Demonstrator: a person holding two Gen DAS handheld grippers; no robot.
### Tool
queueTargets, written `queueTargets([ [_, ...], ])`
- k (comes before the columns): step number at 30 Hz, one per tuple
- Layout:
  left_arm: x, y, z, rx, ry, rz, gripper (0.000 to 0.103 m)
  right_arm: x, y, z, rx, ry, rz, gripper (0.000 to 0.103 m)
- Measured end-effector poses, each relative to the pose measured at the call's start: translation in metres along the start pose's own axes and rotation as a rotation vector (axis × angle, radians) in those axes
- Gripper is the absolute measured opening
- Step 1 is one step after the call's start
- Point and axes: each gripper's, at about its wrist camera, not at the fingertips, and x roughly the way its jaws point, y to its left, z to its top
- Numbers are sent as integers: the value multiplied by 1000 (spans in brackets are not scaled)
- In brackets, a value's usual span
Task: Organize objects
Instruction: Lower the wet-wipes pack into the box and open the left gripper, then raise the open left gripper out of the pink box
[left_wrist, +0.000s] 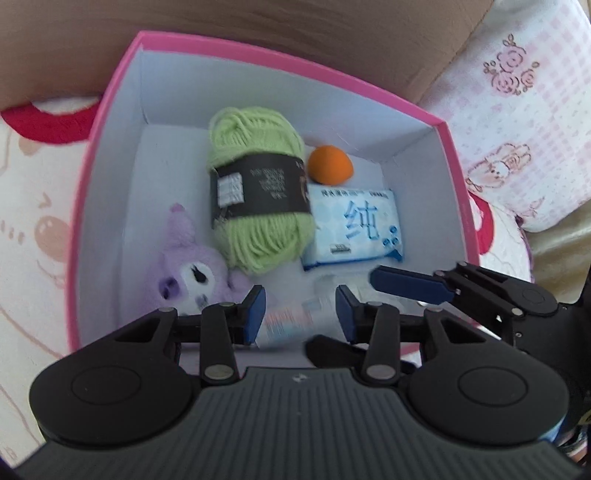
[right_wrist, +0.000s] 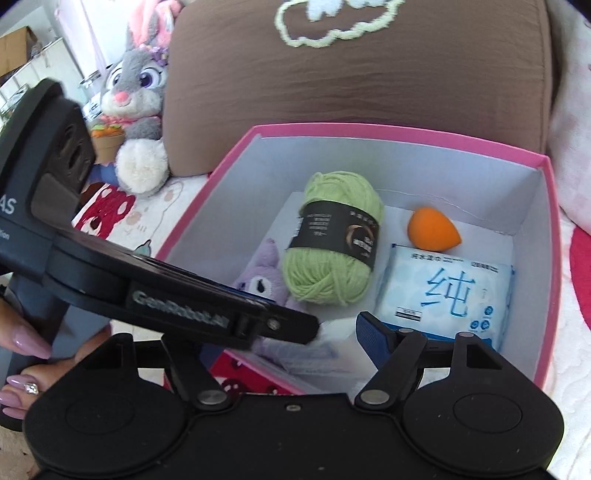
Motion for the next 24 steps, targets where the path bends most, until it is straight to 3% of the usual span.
queueTargets([
  [3,0,4,3,13,-26,54,40,1,-12,0,37,-3,-27,78],
  [5,3,8,4,2,-17,50,40,0,-20,-1,66,-7,-22,73],
  [7,4,10,3,-2,-17,45,40,-1,-26,-2,98,-14,-13,60],
  [9,4,9,2,7,-28,59,40,-4,-29,-4,115,-31,-24,57],
  [16,-7,0,-3,42,-67,86,40,-30,-24,-14,132,-117,-63,57],
  [24,-23,-16,-13,61,-91,108,40,-54,-6,-18,77,-141,-151,57],
])
